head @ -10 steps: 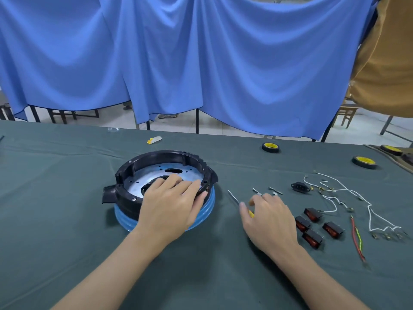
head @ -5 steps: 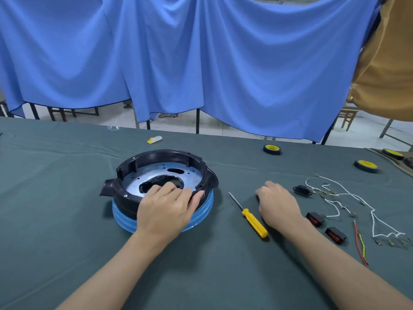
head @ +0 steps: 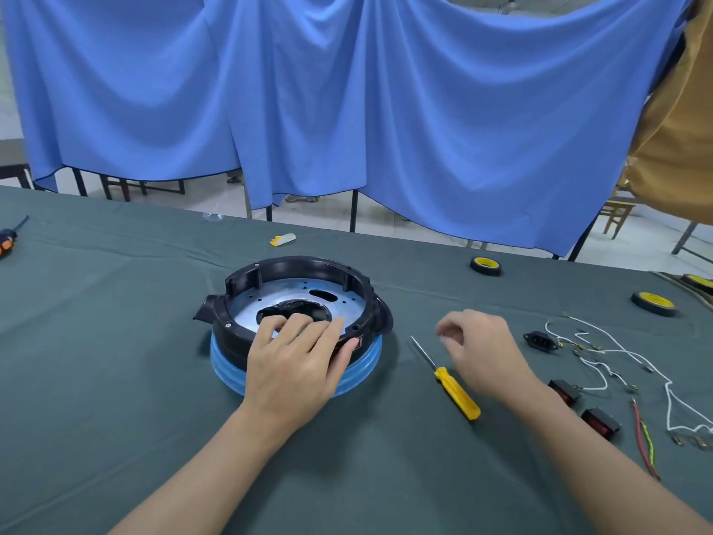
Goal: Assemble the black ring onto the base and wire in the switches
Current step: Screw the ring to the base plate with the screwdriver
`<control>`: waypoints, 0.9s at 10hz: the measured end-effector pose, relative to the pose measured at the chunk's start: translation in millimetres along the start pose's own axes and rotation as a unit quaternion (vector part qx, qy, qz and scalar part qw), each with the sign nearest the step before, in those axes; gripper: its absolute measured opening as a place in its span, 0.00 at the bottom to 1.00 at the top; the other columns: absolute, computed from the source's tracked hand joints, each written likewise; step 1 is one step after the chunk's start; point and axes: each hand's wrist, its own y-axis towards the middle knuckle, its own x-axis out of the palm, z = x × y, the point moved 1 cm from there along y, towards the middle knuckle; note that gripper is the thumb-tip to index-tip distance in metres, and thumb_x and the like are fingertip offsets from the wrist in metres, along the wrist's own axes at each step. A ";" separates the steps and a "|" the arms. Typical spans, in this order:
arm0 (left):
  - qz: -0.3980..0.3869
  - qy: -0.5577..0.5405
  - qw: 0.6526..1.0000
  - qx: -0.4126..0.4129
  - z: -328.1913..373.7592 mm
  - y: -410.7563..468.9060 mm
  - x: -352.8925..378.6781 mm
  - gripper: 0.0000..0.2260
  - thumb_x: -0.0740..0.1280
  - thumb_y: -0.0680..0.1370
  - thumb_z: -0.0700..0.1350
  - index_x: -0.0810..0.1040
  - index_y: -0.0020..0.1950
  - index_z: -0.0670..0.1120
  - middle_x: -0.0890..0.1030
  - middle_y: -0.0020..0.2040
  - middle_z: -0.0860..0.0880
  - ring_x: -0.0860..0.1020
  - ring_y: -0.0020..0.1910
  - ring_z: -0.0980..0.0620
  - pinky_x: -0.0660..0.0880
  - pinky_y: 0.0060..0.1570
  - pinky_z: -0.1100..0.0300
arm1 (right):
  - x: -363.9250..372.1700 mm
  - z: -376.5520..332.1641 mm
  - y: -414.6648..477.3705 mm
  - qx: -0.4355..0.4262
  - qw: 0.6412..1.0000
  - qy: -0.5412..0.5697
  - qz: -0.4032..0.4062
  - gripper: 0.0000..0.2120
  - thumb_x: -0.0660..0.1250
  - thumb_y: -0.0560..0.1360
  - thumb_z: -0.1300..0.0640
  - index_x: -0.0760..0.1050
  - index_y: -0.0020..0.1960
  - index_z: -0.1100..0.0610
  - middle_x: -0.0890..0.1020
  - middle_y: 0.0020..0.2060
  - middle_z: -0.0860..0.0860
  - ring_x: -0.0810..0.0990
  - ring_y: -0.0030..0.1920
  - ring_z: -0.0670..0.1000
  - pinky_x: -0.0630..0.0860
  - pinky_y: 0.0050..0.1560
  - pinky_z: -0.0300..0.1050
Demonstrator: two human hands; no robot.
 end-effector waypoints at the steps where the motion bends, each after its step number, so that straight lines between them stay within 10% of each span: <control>1: -0.009 -0.010 1.000 -0.002 2.2 -0.4 -0.3 0.09 0.69 0.78 0.48 0.85 0.47 0.44 0.82 0.36 0.52 0.80 0.37 0.48 0.75 0.40 0.51 | -10.5 -36.2 -2.6 -0.045 0.984 0.171 0.012 0.06 0.70 0.73 0.61 0.81 0.42 0.51 0.83 0.37 0.41 0.78 0.38 0.37 0.69 0.43 0.25; 9: -0.035 -0.047 0.998 -0.011 -3.8 -1.3 -3.0 0.09 0.69 0.79 0.48 0.85 0.49 0.45 0.78 0.31 0.52 0.77 0.33 0.48 0.72 0.39 0.52 | 5.9 -85.2 11.9 -0.165 0.968 0.190 -0.026 0.07 0.70 0.74 0.63 0.85 0.48 0.55 0.83 0.42 0.49 0.78 0.40 0.45 0.73 0.47 0.36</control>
